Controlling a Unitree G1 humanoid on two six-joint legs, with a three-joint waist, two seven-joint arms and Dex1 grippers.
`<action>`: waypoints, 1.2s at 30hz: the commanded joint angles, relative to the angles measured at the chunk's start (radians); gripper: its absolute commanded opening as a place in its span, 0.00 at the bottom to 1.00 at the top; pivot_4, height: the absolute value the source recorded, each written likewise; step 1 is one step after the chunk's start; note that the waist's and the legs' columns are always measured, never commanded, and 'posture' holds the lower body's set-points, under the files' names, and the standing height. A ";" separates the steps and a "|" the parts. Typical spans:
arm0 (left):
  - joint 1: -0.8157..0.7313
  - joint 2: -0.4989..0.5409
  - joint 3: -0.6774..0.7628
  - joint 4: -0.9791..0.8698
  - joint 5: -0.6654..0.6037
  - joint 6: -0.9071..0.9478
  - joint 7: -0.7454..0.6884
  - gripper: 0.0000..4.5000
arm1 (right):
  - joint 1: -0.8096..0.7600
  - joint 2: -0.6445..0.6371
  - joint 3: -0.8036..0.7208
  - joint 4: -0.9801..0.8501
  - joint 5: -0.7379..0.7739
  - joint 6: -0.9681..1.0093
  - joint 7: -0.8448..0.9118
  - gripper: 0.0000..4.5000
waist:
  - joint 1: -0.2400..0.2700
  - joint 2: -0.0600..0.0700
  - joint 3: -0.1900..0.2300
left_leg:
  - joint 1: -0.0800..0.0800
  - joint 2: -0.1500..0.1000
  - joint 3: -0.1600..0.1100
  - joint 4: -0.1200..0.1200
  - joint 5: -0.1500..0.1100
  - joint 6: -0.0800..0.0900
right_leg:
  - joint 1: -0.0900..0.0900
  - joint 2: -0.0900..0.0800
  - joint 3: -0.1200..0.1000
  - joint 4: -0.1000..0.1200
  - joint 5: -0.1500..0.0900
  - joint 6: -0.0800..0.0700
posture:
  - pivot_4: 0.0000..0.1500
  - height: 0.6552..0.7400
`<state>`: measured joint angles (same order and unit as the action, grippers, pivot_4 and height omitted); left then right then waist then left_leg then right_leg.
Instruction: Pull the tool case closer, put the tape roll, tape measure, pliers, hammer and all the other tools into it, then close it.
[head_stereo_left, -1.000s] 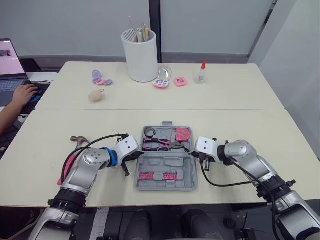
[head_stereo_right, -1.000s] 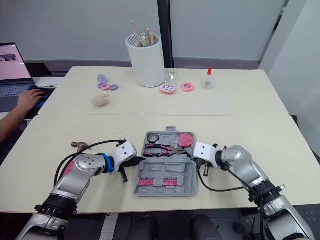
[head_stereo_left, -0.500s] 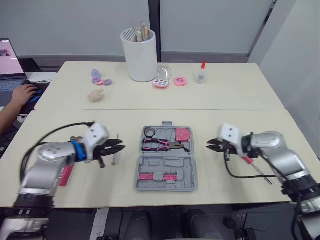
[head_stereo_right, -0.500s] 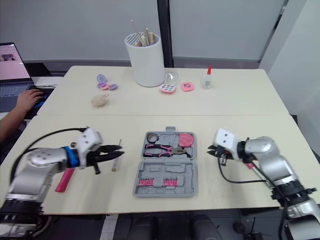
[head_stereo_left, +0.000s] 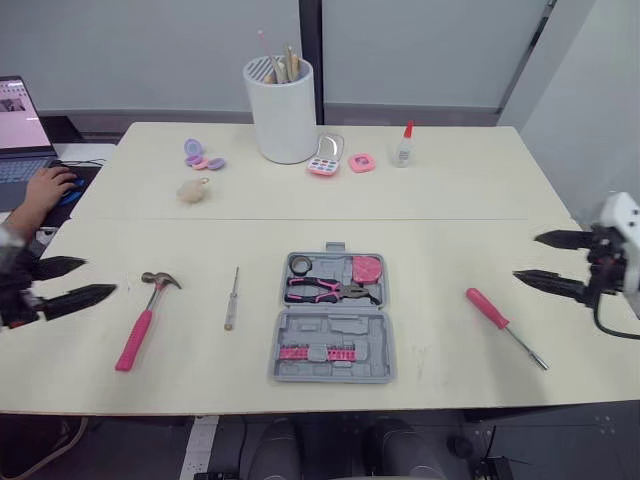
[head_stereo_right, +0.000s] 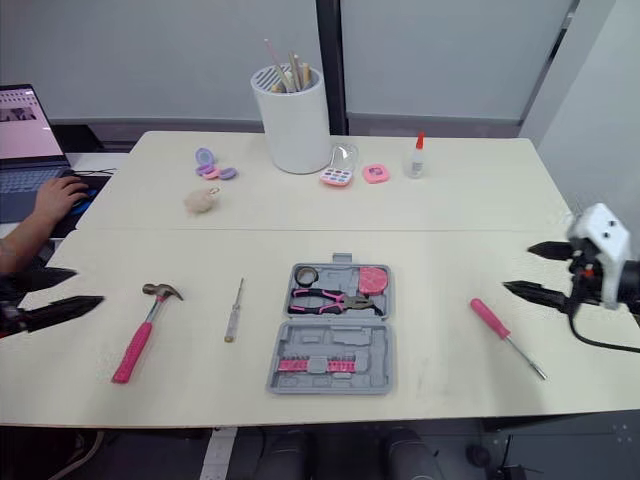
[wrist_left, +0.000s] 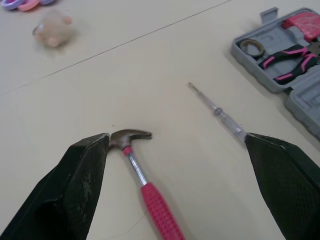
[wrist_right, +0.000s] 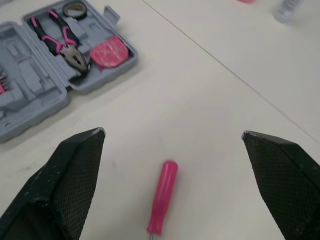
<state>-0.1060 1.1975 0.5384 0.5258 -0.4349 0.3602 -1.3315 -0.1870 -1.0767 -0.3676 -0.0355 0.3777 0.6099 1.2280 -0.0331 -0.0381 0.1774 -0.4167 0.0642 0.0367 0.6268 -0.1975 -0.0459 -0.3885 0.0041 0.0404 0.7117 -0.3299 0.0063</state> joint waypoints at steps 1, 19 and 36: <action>-0.042 0.044 0.025 0.126 0.004 -0.032 -0.030 1.00 | 0.023 -0.022 -0.049 0.042 0.012 -0.052 0.017 0.99 | -0.001 0.000 0.000 | 0.000 0.000 0.000 0.000 0.000 0.000 | 0.000 0.000 0.000 0.000 0.000 0.000 | 1.00 1.00; -0.157 0.056 -0.024 0.387 0.092 -0.229 -0.020 1.00 | 0.004 -0.035 0.000 0.125 -0.004 -0.136 -0.006 0.99 | -0.004 0.001 0.000 | 0.000 0.000 0.002 0.000 0.000 0.000 | -0.001 0.000 0.000 0.001 0.000 0.000 | 1.00 1.00; 0.206 -0.090 0.187 -0.135 -0.015 0.021 0.122 1.00 | -0.180 0.120 0.175 0.061 -0.010 -0.224 -0.050 0.99 | -0.031 0.001 0.000 | 0.000 0.001 0.001 0.000 0.000 0.000 | -0.001 -0.001 0.001 0.002 0.001 -0.002 | 1.00 1.00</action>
<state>0.0733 1.1096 0.6541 0.4860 -0.4209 0.3383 -1.2375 -0.3330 -0.9617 -0.1985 0.0714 0.3554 0.4150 1.1781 -0.0639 -0.0374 0.1778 -0.4169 0.0648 0.0371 0.6267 -0.1976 -0.0461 -0.3891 0.0036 0.0408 0.7140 -0.3289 0.0047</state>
